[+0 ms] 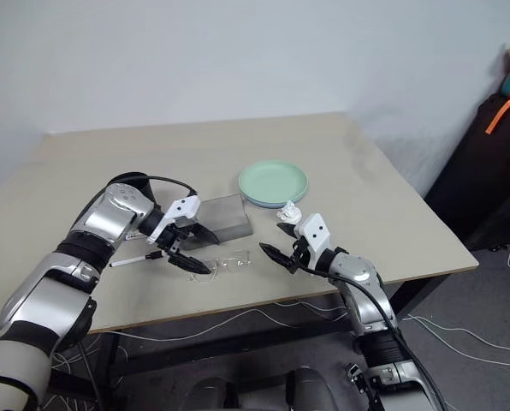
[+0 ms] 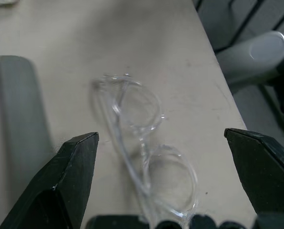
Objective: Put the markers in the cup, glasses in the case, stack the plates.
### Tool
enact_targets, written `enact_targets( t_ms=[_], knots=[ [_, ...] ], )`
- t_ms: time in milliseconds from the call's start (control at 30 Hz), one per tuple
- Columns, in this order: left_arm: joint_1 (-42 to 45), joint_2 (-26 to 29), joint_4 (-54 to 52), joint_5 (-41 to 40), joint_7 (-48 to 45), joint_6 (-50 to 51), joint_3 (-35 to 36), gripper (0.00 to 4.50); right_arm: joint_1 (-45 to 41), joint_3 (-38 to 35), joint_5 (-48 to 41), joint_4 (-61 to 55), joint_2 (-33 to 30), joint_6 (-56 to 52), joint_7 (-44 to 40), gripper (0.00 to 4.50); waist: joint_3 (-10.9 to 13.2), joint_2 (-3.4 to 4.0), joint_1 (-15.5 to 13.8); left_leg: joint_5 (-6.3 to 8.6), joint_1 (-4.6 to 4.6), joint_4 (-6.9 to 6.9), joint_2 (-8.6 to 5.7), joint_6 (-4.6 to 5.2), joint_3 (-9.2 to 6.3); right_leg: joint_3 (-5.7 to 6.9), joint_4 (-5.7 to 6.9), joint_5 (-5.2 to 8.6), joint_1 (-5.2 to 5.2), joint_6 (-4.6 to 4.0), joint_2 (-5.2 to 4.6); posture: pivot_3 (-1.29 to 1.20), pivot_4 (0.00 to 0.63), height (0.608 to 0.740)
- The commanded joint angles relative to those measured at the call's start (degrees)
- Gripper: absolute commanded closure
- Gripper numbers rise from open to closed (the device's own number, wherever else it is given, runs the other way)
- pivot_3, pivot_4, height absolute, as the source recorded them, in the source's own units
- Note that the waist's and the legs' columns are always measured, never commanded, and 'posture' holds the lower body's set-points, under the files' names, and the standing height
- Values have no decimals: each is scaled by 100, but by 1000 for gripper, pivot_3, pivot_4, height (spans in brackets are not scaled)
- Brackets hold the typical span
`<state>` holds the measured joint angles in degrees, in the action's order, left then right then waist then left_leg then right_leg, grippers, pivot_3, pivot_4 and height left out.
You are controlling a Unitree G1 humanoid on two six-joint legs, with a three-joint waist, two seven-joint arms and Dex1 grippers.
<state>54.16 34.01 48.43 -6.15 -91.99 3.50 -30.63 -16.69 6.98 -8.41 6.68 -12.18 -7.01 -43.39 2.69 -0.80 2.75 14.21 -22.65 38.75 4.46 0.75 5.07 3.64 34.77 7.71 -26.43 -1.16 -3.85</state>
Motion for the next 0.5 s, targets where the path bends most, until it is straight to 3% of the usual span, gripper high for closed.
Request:
enact_targets(
  t_ms=[33, 467, 500],
  knots=[
    [212, 13, 152, 158, -51, -254, -10, 0, 51, 50, -79, -427, 132, 3, 233, 1067, 0, -1, -2, 0, 0, 1, 0, 0, -2, 2, 0, 0, 1, 0, 0, 0, 0, 740],
    [251, -310, 585, 379, -14, -289, 327, 0, 229, 174, -53, -442, 322, 0, 675, 1067, 6, -14, -4, 0, -6, 5, -1, 0, -9, 7, -4, 0, 4, 0, -2, 0, 0, 740],
    [273, -368, 656, 403, 94, -285, 407, 179, 227, 176, -52, -422, 324, 4, 688, 1024, 7, -14, -4, -1, -6, 5, -1, 1, -9, 7, -3, 0, 4, 0, -2, 0, 0, 740]
  ],
)
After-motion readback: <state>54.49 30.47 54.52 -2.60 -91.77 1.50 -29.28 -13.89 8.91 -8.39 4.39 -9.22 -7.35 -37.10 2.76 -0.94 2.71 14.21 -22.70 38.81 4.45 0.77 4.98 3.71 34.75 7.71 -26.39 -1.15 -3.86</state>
